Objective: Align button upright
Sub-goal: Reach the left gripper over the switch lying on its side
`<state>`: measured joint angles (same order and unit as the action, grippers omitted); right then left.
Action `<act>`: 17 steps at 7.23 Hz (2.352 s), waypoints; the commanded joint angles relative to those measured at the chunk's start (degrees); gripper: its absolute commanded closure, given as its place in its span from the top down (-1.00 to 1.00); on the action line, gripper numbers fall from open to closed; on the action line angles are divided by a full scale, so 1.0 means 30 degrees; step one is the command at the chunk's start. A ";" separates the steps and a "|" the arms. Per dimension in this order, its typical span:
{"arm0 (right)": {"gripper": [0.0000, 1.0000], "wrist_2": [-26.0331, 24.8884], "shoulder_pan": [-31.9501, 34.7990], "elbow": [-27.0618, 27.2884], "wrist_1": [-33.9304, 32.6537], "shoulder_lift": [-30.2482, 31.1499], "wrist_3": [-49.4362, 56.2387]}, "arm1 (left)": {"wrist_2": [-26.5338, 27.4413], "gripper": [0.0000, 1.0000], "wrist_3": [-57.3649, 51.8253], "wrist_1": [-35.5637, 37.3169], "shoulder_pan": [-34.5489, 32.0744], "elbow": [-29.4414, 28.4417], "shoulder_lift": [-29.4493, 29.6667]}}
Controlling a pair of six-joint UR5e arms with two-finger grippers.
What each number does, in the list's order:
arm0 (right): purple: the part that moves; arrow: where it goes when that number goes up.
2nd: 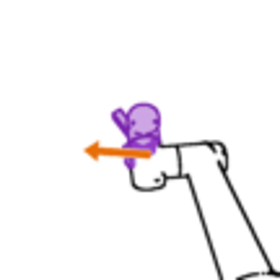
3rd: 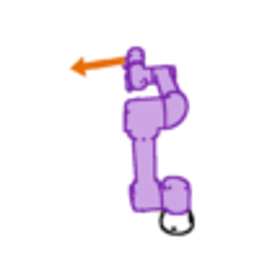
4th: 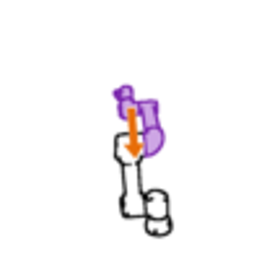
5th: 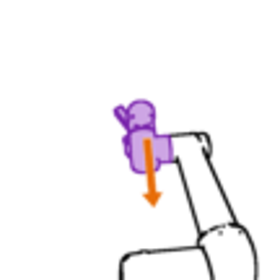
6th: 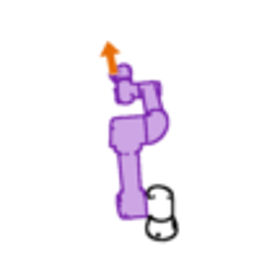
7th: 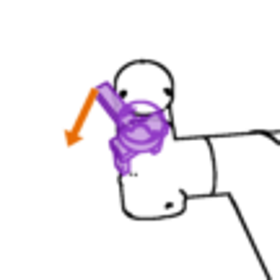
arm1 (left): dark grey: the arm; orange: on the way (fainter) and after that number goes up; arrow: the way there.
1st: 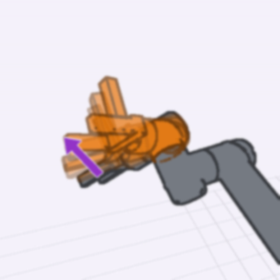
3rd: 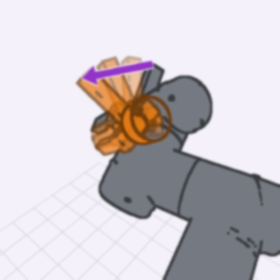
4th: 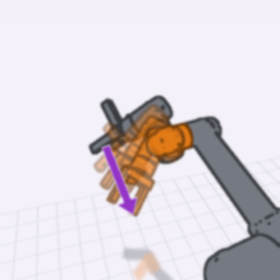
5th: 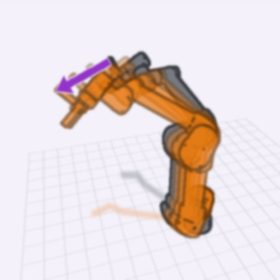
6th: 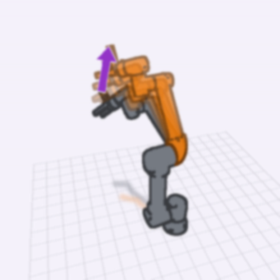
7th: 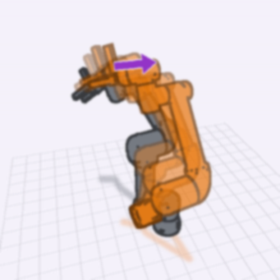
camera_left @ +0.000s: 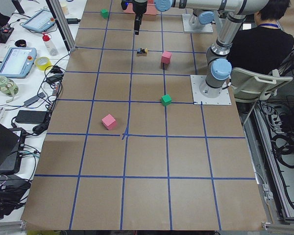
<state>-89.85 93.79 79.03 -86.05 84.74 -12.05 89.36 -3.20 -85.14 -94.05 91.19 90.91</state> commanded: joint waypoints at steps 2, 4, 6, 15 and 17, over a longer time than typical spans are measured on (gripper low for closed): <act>1.00 -0.0197 0.0496 -0.0183 -0.0028 0.0142 0.0296 | -0.0051 1.00 0.0214 0.0981 -0.0084 0.0421 0.0837; 1.00 -0.0080 0.0350 -0.0124 -0.0723 0.0318 0.1701 | -0.0198 1.00 0.1813 0.3402 -0.0548 0.1557 0.0927; 1.00 -0.0312 0.0320 -0.0095 -0.1258 0.0552 0.1704 | 0.0094 1.00 0.5531 0.8081 -0.2768 0.3460 0.0956; 1.00 -0.0285 0.0202 0.0666 -0.1434 0.0583 0.1703 | 0.5985 0.96 1.3574 2.5333 -0.8255 1.1165 0.4756; 1.00 -0.0489 0.0202 0.0696 -0.1434 0.0612 0.1587 | 0.6129 0.96 1.3575 2.8193 -0.9629 1.2022 0.6572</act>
<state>-90.92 94.40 81.01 -90.38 86.50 -7.02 107.37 37.29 -5.88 -120.49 125.88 107.16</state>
